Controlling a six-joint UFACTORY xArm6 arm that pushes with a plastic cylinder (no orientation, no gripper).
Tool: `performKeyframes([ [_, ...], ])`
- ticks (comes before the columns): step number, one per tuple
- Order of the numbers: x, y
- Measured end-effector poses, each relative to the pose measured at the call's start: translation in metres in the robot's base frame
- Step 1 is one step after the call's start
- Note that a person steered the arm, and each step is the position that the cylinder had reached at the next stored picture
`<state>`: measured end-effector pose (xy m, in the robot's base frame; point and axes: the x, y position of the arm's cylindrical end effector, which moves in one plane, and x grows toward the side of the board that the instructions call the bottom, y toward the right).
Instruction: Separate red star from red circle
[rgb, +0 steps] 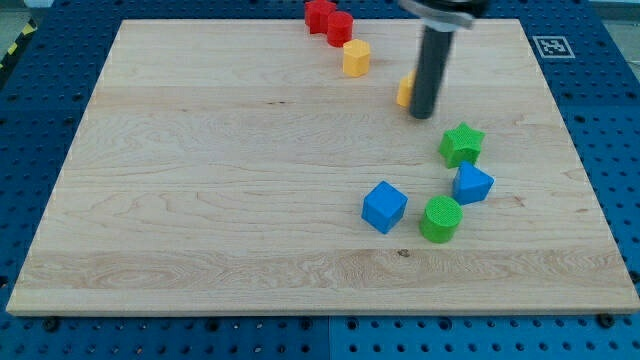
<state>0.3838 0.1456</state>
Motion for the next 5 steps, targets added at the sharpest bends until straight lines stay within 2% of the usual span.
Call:
performKeyframes([
  [1, 0.002, 0.058],
  [2, -0.025, 0.093],
  [3, -0.066, 0.085],
  [5, -0.128, -0.026],
])
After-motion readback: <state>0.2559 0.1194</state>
